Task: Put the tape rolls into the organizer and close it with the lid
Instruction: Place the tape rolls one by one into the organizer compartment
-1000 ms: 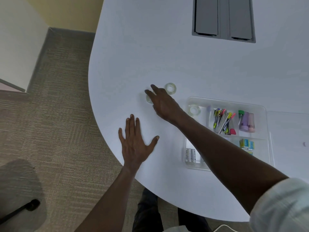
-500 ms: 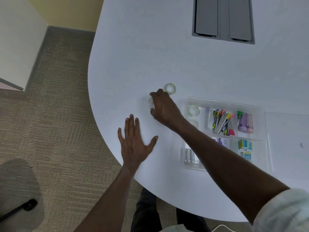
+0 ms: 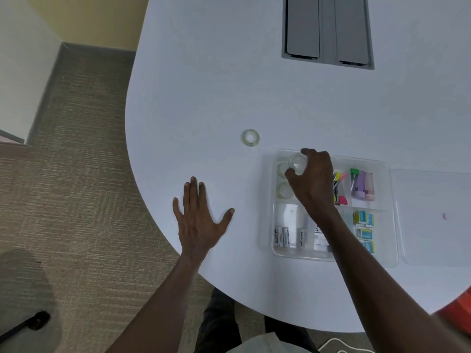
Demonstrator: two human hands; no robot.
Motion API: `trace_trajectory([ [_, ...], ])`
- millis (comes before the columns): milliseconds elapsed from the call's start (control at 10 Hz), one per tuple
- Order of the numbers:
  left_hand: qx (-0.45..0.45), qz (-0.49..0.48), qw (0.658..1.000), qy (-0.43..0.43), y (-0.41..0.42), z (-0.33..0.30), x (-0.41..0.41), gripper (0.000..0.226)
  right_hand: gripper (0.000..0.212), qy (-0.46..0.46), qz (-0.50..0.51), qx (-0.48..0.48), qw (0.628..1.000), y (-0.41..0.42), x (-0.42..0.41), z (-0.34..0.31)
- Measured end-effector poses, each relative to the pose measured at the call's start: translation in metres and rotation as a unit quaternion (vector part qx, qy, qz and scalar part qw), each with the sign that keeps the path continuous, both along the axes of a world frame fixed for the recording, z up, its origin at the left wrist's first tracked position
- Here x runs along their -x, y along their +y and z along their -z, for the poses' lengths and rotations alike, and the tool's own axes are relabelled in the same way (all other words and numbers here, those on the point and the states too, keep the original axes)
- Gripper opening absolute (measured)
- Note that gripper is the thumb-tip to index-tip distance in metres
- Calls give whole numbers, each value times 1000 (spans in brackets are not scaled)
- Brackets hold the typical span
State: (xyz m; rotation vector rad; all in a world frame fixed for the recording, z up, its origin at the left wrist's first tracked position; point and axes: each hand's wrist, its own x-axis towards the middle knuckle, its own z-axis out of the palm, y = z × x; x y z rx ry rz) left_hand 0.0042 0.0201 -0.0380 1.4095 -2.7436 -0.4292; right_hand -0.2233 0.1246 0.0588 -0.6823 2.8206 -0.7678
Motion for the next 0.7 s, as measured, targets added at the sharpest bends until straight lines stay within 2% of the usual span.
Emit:
trace_trajectory([
  [200,2,1,1000,2,0,0,0,101,53,-31,-21,-40,999,9,3,18],
  [400,0,1,1000,-2,0,0,0,102,54,-46,-45,-30,997,4,5,33],
  [700,2,-1,1000,0,0,2,0,102,49,-11,-39,-9,999,1,-1,46],
])
